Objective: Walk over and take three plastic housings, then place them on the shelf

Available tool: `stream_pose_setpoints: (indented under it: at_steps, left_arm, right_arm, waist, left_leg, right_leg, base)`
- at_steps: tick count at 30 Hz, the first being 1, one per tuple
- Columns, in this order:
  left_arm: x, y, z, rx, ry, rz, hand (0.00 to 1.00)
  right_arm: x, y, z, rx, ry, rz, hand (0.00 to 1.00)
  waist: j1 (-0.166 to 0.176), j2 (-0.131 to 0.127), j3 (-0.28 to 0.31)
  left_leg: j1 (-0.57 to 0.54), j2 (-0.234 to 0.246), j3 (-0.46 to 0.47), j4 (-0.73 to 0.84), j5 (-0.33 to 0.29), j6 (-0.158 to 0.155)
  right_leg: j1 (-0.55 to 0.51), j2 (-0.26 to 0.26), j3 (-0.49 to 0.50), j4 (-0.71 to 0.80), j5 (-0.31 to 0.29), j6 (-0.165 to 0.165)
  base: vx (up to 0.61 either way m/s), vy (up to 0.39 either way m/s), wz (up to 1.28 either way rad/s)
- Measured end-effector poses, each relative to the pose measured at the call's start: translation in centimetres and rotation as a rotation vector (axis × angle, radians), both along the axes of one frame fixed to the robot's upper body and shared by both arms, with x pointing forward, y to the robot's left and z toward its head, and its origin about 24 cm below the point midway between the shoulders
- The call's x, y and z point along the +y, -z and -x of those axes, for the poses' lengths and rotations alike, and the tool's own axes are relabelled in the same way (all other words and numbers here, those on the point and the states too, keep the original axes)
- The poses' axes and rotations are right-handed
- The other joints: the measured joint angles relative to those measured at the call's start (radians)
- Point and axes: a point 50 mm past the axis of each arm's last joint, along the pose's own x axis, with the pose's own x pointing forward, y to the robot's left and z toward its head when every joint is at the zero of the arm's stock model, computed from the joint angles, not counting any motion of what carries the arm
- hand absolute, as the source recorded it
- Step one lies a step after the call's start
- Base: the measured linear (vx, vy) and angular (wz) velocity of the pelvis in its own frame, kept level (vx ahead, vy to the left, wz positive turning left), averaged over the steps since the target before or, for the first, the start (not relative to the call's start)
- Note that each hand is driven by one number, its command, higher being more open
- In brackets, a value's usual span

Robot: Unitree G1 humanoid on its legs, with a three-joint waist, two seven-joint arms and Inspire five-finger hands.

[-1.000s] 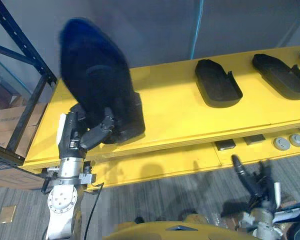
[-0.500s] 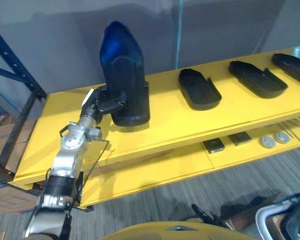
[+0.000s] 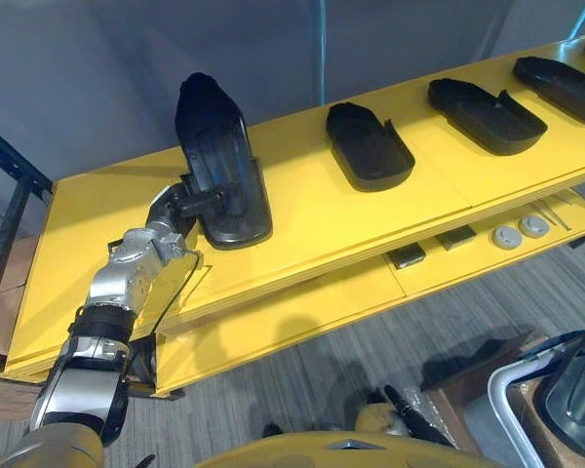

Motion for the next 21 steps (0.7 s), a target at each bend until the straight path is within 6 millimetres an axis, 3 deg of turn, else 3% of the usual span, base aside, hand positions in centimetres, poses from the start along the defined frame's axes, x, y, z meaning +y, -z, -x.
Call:
stream_pose_setpoints:
  at_steps: [5, 6, 21]
  left_arm:
    - [0.9, 0.4, 0.2, 0.025, -0.045, 0.050, 0.00]
    - [1.1, 0.5, 0.2, 0.034, -0.060, 0.057, 1.00]
    - [2.3, 0.2, 0.0, 0.082, -0.110, 0.006, 1.00]
  right_arm:
    - [0.1, 0.0, -0.2, -0.010, 0.021, -0.009, 1.00]
    - [0.2, 0.0, -0.1, -0.008, 0.027, -0.007, 1.00]
    - [0.1, 0.1, -0.1, -0.004, 0.050, 0.013, 1.00]
  waist:
    - [-0.008, -0.001, 0.007]
    - [-0.014, -0.001, 0.009]
    - [-0.034, 0.004, 0.031]
  left_leg:
    - [-0.011, 0.002, 0.012, 0.000, 0.000, 0.000]
    - [-0.011, 0.002, 0.012, 0.000, 0.000, 0.000]
    - [0.005, 0.005, 0.027, 0.000, 0.000, -0.001]
  right_leg:
    - [-0.019, 0.003, 0.015, 0.002, 0.000, 0.000]
    - [-0.019, 0.003, 0.015, 0.002, 0.000, 0.001]
    - [-0.014, 0.007, 0.027, 0.006, -0.002, -0.003]
  base:
    - [0.00, 0.012, -0.07]
    - [0.00, 0.000, 0.00]
    - [-0.01, 0.005, -0.03]
